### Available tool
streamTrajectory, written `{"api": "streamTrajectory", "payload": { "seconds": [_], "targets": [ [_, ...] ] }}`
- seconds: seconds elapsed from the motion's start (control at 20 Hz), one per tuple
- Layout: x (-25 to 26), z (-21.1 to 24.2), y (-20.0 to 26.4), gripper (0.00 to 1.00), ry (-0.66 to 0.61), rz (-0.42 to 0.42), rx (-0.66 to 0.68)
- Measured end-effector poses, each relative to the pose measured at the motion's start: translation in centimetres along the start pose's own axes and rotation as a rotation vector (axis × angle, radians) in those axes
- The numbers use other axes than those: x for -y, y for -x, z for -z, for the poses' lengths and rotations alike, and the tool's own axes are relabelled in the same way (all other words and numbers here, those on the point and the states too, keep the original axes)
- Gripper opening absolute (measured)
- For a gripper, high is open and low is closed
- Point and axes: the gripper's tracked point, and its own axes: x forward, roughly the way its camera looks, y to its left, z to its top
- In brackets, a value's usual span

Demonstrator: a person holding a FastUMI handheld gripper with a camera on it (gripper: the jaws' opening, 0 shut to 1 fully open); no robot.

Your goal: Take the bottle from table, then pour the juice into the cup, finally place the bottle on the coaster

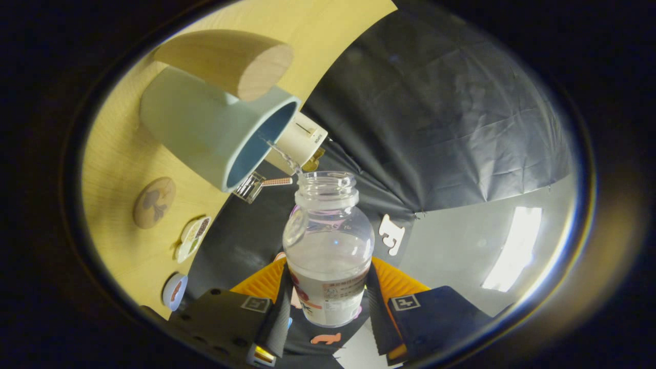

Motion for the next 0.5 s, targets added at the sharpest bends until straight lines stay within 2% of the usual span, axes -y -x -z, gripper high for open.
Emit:
{"api": "streamTrajectory", "payload": {
  "seconds": [0.5],
  "targets": [
    [0.22, -0.17, 0.14, 0.7, 0.036, 0.014, 0.021]
  ]
}}
